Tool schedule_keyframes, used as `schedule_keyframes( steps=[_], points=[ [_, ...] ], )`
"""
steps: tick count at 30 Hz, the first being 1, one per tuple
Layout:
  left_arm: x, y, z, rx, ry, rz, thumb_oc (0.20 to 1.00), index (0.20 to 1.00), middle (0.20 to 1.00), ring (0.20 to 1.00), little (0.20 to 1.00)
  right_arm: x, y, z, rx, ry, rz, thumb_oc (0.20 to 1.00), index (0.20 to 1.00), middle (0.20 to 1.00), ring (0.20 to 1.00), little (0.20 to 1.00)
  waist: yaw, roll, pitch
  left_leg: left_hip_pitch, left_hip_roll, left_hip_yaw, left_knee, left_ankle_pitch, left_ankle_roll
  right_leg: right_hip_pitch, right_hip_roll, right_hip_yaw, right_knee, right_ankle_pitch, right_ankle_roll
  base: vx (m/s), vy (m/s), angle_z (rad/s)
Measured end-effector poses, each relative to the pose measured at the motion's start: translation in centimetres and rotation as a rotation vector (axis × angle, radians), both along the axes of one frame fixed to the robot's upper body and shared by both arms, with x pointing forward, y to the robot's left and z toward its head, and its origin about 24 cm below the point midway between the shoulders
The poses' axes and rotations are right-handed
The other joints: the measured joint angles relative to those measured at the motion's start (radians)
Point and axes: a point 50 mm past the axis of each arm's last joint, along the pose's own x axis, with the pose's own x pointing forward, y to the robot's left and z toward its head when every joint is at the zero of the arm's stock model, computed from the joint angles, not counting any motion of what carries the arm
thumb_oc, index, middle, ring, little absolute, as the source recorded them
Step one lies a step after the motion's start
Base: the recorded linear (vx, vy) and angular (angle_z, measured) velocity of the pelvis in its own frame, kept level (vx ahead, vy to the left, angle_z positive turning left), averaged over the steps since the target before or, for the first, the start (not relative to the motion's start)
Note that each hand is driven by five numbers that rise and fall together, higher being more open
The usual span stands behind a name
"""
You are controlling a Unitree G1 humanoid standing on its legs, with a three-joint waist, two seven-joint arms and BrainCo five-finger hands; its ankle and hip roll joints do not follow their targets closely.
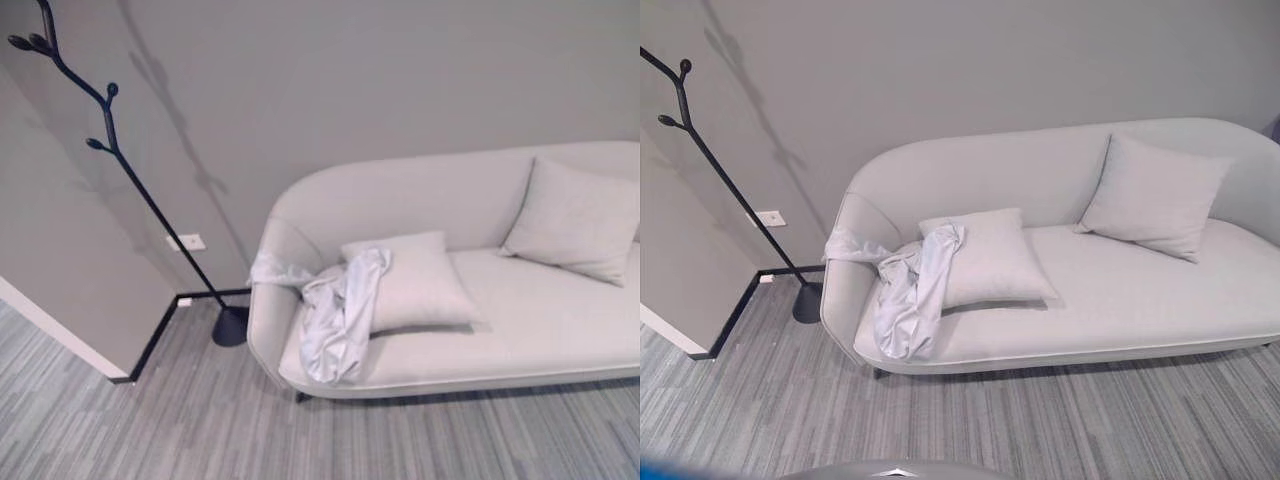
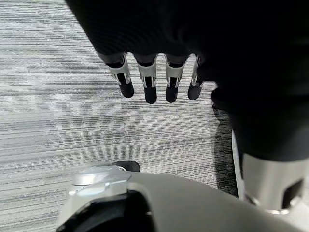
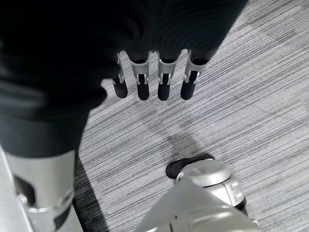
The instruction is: Hang the clothes on the sofa on the clothes rack.
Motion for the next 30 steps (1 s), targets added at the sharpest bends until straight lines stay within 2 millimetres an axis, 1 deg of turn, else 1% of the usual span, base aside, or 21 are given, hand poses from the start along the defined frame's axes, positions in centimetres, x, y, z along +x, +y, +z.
schedule_keyframes(
  steps=[8, 13, 23, 30],
  points=[
    [0.13, 0.09, 0.03, 0.002, -0.007, 0.009, 1.000, 1.000, 1.000, 1.000, 1.000, 0.06, 0.01, 0.00, 0.000, -0.002, 0.001, 1.000, 1.000, 1.000, 1.000, 1.000, 0.000, -0.004, 0.008, 0.001, 0.000, -0.001, 0.000, 0.000, -0.001, 0.004, 0.000, 0.000, -0.008, 0.000, 0.000, 0.00, 0.000, 0.00],
    [-0.22, 0.36, 0.02, 0.000, 0.002, 0.082, 1.000, 1.000, 1.000, 1.000, 1.000, 0.09, 0.08, -0.02, 0.002, -0.002, 0.001, 1.000, 1.000, 1.000, 1.000, 1.000, 0.000, -0.013, 0.014, 0.006, 0.000, -0.002, 0.000, -0.001, -0.002, 0.014, 0.001, 0.000, -0.017, 0.001, 0.000, 0.00, 0.000, 0.00],
    [-0.30, 0.39, 0.02, -0.001, 0.004, 0.086, 1.000, 1.000, 1.000, 1.000, 1.000, 0.05, 0.18, -0.05, 0.004, 0.000, 0.001, 1.000, 1.000, 1.000, 1.000, 1.000, 0.001, -0.016, 0.016, 0.019, 0.000, -0.003, -0.001, -0.004, -0.005, 0.029, 0.001, 0.000, -0.020, 0.002, 0.000, 0.00, 0.000, 0.00],
    [-0.39, 0.50, 0.03, 0.002, 0.007, 0.089, 1.000, 1.000, 1.000, 1.000, 1.000, -0.01, 0.75, -0.19, 0.019, 0.006, 0.010, 1.000, 1.000, 1.000, 1.000, 1.000, 0.002, -0.022, 0.013, 0.020, 0.003, -0.003, -0.001, -0.006, -0.008, 0.029, 0.004, 0.000, -0.020, 0.002, 0.000, 0.00, 0.000, 0.00]
  ],
)
